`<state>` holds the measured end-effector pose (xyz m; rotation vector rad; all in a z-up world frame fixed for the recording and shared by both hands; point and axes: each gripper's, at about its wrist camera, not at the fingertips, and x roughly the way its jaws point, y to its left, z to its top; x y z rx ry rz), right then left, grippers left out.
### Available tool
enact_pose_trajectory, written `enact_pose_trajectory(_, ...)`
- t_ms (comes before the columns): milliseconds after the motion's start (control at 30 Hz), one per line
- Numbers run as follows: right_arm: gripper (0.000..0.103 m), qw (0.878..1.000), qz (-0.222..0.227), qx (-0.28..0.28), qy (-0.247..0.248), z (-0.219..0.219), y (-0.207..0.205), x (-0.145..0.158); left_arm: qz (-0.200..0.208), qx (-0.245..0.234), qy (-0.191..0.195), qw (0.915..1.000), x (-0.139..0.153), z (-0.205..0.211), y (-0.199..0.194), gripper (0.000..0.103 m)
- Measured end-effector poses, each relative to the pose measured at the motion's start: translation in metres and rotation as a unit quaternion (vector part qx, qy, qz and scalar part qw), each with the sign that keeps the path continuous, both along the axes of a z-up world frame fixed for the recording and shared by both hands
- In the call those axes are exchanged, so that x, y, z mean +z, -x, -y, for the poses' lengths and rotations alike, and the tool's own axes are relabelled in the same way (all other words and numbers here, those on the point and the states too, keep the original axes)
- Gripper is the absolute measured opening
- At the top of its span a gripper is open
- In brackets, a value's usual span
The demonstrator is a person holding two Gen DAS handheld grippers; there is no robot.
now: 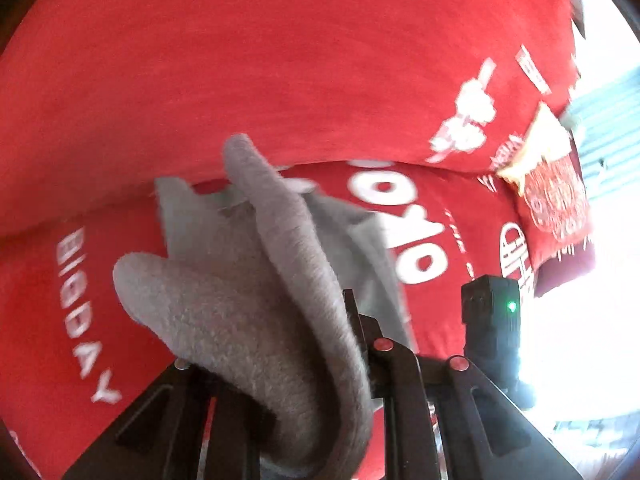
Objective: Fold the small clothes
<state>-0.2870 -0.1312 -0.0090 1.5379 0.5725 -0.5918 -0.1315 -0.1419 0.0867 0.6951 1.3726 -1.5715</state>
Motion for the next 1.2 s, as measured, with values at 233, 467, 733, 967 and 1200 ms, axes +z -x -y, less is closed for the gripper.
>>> enact_pose_trajectory(233, 0.024, 0.995, 0.039, -0.073, -0.059, -0.005, 0.062, -0.034, 0.047, -0.032, -0.060, 0.9966, -0.061, 0.029, 0.083, 0.025)
enact_pose_trajectory(467, 0.057, 0.978, 0.132, -0.140, -0.083, -0.008, 0.084, -0.050, 0.020, -0.010, -0.039, 0.9990, -0.030, 0.015, 0.064, 0.025)
enact_pose_trajectory(733, 0.067, 0.966, 0.166, -0.166, -0.107, 0.011, 0.106, -0.052, 0.042, -0.051, 0.019, 0.9976, 0.005, 0.012, 0.076, 0.026)
enact_pose_trajectory(967, 0.079, 0.941, 0.228, -0.214, -0.126, 0.003, 0.121, -0.061, 0.092, -0.002, 0.036, 0.9951, 0.013, -0.005, 0.042, 0.095)
enact_pose_trajectory(1200, 0.080, 0.956, 0.222, -0.167, -0.099, 0.021, 0.105, -0.045, 0.170, 0.062, -0.036, 0.9829, -0.025, -0.023, -0.029, 0.095)
